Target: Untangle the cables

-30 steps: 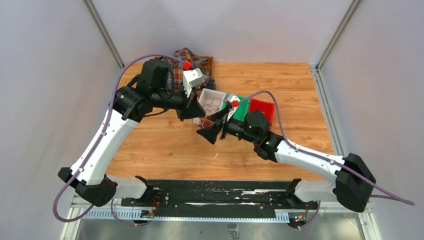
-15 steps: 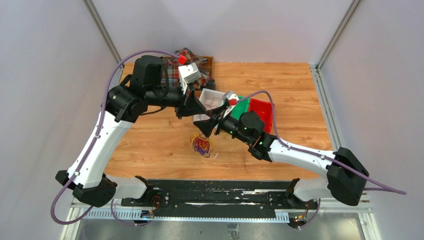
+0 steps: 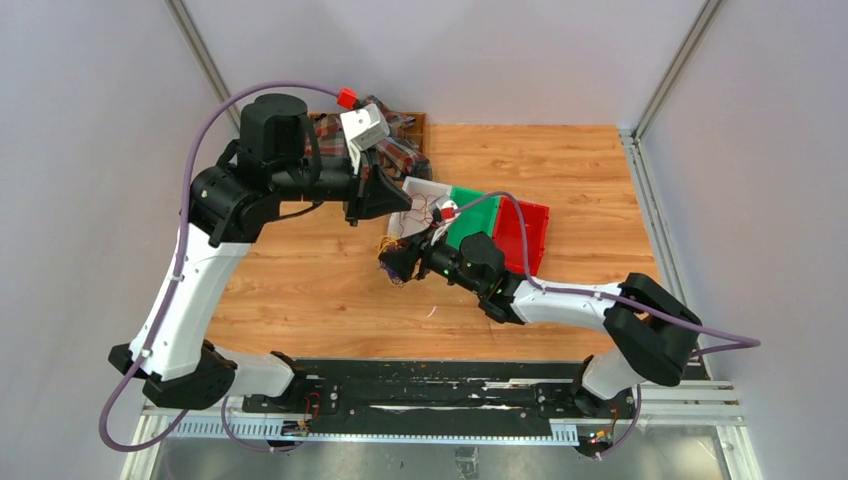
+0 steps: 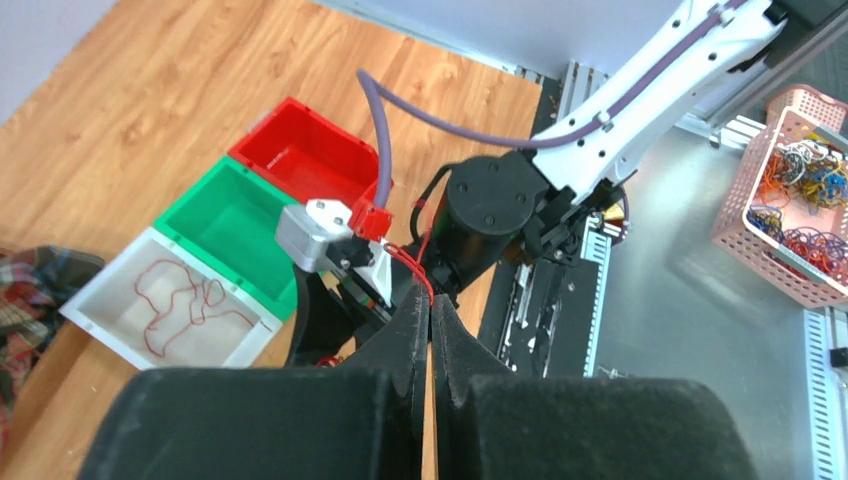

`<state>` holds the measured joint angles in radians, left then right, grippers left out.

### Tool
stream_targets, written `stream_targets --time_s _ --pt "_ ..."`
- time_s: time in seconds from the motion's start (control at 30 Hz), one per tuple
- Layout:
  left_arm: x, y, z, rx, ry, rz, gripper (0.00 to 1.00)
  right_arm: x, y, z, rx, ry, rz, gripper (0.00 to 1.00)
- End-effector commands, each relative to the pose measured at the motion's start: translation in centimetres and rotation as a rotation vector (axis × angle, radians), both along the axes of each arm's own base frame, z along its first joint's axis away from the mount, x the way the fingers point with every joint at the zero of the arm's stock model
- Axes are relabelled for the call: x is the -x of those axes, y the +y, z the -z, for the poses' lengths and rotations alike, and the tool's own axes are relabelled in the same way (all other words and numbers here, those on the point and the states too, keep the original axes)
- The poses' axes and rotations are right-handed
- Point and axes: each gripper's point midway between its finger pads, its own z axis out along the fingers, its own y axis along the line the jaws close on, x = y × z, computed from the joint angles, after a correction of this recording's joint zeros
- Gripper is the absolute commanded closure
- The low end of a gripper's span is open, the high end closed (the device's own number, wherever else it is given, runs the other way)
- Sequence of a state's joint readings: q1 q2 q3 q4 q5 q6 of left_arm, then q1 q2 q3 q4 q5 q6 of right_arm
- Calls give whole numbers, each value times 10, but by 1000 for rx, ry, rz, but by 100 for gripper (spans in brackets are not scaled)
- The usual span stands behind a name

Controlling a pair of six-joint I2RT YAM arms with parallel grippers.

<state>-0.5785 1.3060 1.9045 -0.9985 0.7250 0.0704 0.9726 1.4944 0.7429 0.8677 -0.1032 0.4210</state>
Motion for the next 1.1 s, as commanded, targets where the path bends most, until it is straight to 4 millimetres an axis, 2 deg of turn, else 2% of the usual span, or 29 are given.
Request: stream_targets --time_s 0.0,0.27,0.6,0.7,0.87,1.0,1.07 --pt "7 -1 -29 57 -54 15 100 2 -1 20 -7 43 17 46" --pt "7 7 -62 101 -151 -30 100 9 -15 73 54 149 44 46" --pt "-13 29 -128 151 -413 -192 100 14 -28 129 143 265 88 47" --pt "-25 42 -153 175 -540 -288 100 13 -28 145 170 311 108 49" --pt "-34 70 -203 266 -758 -457 100 15 -21 157 210 340 90 48" --pt "-42 100 -245 341 -909 -644 100 16 -24 165 236 350 103 46" --pt "-41 124 -268 407 -993 -770 99 16 -25 169 242 359 106 45"
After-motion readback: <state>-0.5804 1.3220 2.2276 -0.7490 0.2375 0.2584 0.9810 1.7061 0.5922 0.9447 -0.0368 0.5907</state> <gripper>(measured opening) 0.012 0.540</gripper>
